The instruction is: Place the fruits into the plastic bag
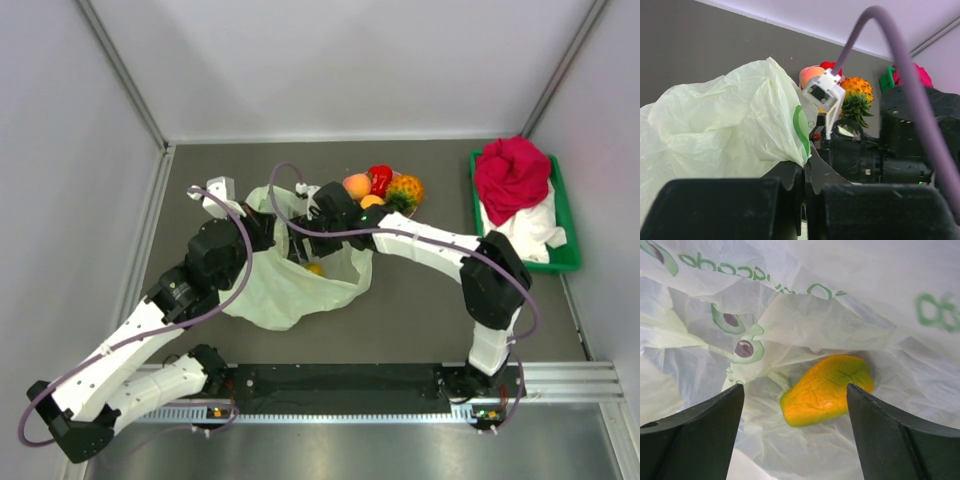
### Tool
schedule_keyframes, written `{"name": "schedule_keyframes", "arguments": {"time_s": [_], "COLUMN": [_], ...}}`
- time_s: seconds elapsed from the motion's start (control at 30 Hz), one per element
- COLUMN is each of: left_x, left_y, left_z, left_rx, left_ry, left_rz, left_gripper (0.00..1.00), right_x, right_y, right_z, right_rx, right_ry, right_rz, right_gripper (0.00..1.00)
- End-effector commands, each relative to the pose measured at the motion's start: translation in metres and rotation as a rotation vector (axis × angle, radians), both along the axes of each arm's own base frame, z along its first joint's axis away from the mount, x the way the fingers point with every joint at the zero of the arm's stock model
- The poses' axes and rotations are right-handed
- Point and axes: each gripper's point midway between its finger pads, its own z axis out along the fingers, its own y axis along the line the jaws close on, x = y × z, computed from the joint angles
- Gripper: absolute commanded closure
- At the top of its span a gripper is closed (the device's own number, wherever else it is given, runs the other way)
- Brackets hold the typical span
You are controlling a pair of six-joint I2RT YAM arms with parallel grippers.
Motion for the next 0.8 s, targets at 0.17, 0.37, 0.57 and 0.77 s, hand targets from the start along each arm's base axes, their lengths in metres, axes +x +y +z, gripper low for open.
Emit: {"name": "schedule_keyframes", "arguments": {"time_s": [0.17, 0.37, 0.57, 0.77], "left_x": [0.000, 0.005, 0.005, -0.004], "left_y": [0.013, 0.003, 0.005, 0.013], "left_z": [0.010, 0.005, 0.009, 0.007], "left_rx": [-0.011, -0.001, 0.016, -0.004], "left_ry": [-0.042, -0.028, -0.030, -0.016], "left_rz": [0.047, 0.026, 0.027, 0.043], "left_gripper": [1.00, 1.00, 1.00, 1.00], "right_x": [-0.007, 0.000, 0.042, 0.080], "right_y": [-0.037, -0.084, -0.163, -0.232], "right_z": [0.127, 0.146, 0.167, 0.155], "right_rx": [0.210, 0.187, 0.112, 0.001], "right_ry": [-0.225, -0.269, -0.276, -0.245], "right_rz": [-0.023, -0.158, -0.455, -0.695], "right_gripper": [0.20, 0.19, 0.12, 0.11]}}
